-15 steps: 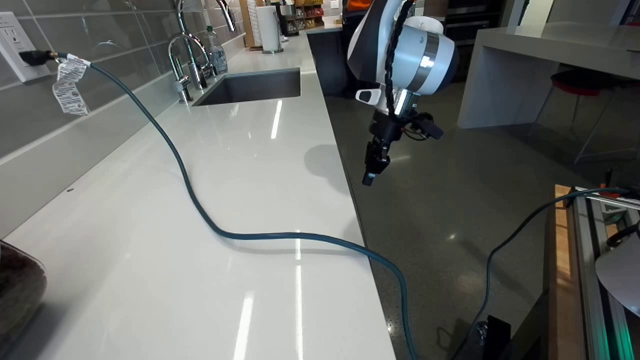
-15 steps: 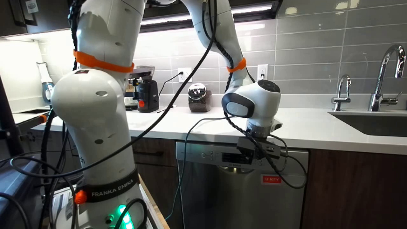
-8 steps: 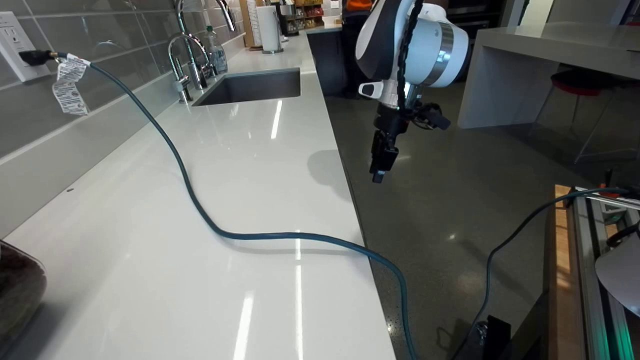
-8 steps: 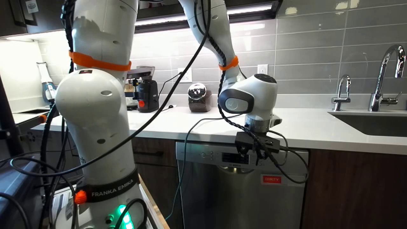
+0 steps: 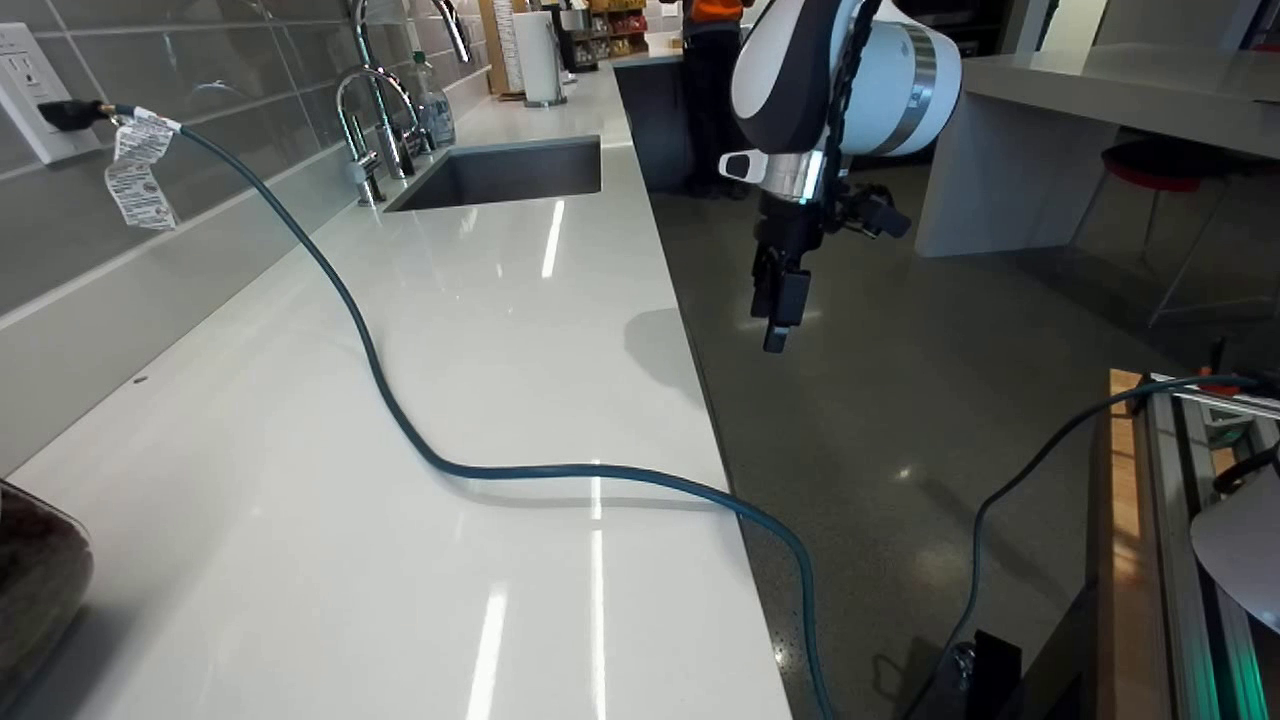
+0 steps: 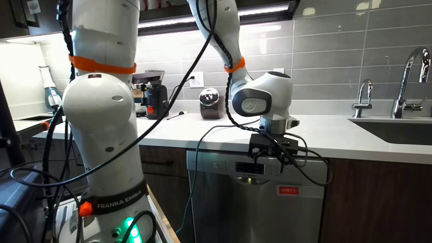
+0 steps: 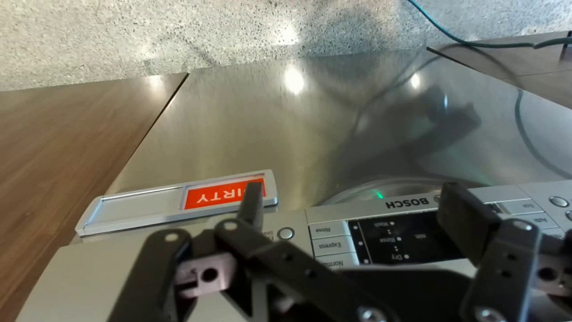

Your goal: Press the top right button of the dish washing machine

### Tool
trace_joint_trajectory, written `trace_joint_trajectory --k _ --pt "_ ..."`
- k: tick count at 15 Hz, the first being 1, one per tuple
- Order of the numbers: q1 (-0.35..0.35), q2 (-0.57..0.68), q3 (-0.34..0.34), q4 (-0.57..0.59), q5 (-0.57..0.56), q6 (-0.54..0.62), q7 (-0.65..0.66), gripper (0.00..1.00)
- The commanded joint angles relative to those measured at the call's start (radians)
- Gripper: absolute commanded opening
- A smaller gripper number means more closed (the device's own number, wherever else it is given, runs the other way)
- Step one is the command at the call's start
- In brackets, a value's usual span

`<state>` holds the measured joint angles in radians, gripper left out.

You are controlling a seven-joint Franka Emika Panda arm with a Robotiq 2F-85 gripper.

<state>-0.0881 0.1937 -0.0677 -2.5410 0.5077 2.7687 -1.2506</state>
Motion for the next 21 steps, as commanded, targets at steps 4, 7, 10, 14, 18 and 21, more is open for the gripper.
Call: trace_joint_trajectory --k 4,7,10,14,18,21 --pt "-0.013 -0.078 0.002 -0.032 -0.271 -0.046 0.250 1.00" --pt "-0.017 -0.111 0.013 -0.024 -0.316 -0.110 0.294 1.00" --pt "-0.009 -0.153 0.014 -0.022 -0.346 -0.176 0.327 1.00" --pt "0.002 -0.220 0.009 -0.021 -0.400 -0.253 0.377 1.00" --pt "0.014 -0.282 0.009 -0.017 -0.461 -0.310 0.435 1.00" --pt "0.024 -0.322 0.010 -0.014 -0.484 -0.345 0.469 1.00"
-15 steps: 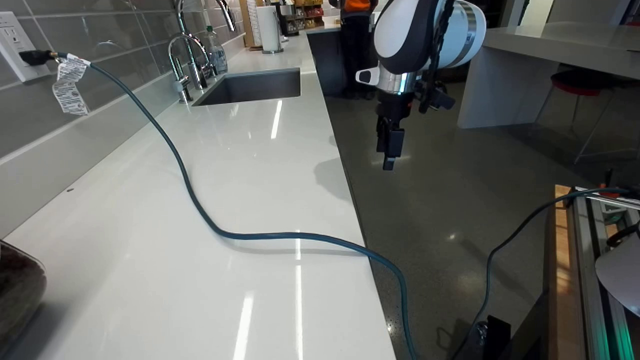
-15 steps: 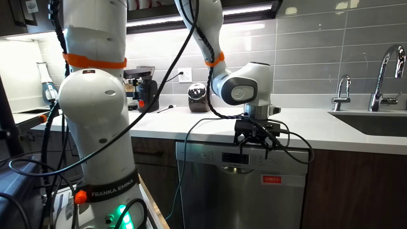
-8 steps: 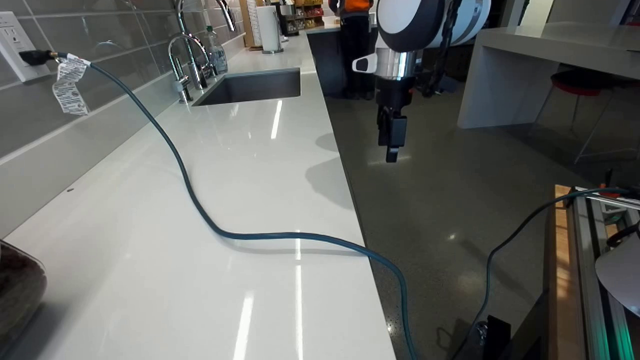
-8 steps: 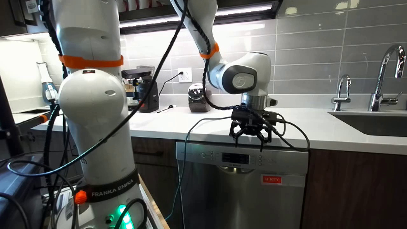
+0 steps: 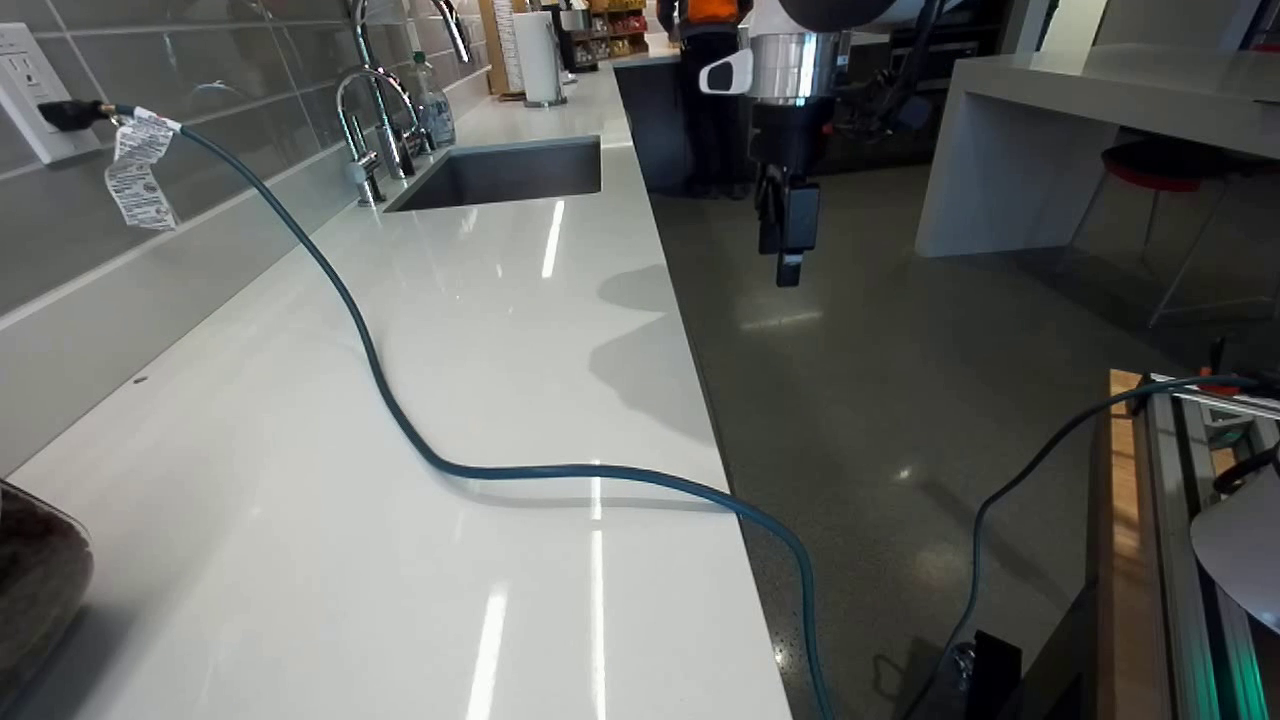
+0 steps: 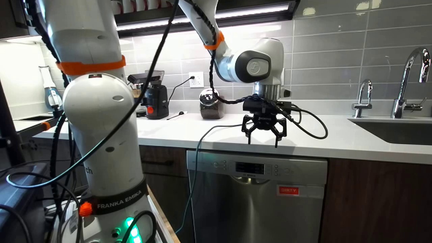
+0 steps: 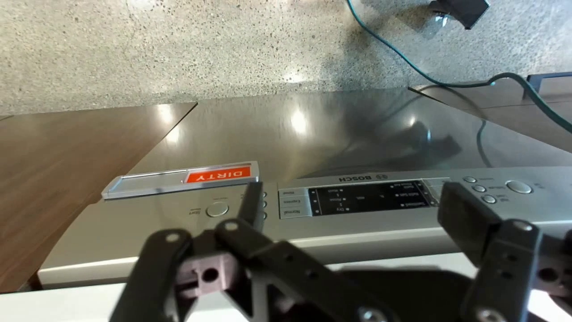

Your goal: Press the top right button of the dish washing machine

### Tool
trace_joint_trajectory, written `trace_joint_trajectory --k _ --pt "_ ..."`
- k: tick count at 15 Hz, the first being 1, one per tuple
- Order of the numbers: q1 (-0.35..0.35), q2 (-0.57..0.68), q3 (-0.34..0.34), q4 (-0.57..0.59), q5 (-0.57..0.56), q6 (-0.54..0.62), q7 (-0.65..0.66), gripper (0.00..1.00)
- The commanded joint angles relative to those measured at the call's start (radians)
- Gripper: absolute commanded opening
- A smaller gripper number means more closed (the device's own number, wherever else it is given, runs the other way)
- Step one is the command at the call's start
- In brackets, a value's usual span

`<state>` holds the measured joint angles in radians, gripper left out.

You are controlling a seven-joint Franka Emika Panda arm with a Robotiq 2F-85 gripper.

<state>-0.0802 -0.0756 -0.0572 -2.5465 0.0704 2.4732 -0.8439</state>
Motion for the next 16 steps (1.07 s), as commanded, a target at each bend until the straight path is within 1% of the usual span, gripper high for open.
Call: trace_joint_trajectory --k 1,5,13,15,16 --pt "0.020 -0.065 -0.001 -0.008 -0.048 -0.058 0.070 1.00" --pt "0.035 -0.111 -0.001 -0.008 -0.065 -0.081 0.099 1.00" --pt "0.051 -0.190 -0.001 -0.026 -0.138 -0.055 0.148 1.00" --pt "0.056 -0.201 -0.004 -0.027 -0.142 -0.052 0.146 1.00" --pt "0.062 -0.168 -0.019 -0.002 -0.114 -0.047 0.119 1.00"
